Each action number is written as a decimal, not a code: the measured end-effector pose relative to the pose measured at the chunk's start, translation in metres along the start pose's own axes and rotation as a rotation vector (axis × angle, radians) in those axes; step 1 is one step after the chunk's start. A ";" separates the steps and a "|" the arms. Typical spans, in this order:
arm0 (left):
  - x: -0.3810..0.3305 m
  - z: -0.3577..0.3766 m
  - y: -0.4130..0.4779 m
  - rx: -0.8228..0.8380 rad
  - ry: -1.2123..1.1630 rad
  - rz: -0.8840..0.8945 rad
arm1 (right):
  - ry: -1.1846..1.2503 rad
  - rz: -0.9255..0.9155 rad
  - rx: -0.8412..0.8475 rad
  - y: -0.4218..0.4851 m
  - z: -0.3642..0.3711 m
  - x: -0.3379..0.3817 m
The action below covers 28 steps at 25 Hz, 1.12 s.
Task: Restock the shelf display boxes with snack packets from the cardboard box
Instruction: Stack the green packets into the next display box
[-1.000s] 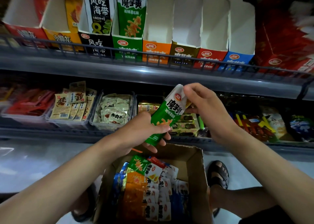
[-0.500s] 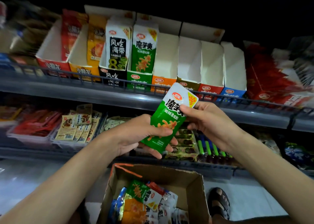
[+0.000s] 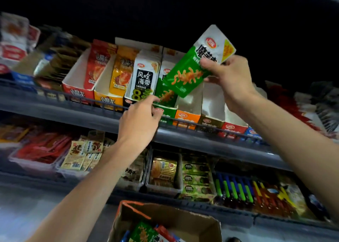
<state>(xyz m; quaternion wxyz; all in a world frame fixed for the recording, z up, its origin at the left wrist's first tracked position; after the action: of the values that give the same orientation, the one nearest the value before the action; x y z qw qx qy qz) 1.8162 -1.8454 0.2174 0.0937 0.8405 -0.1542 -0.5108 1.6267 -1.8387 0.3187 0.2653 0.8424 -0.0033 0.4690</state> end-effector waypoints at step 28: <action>0.006 0.013 0.018 -0.110 0.463 0.137 | -1.208 -0.396 -0.079 0.027 0.079 -0.051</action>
<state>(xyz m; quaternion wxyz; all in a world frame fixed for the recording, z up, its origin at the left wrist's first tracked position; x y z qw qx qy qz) 1.8044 -1.8642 0.2119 0.2064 0.9164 -0.1572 -0.3047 1.6533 -1.9096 0.2566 0.3294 0.9325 -0.0137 -0.1473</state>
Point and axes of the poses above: each hand's wrist, its own y-axis towards the middle knuckle, its own z-axis out of the palm, x = y × z, the point moved 1 cm from there along y, towards the middle knuckle, and after that the axes turned 13 degrees about -y, right-handed, at the moved point
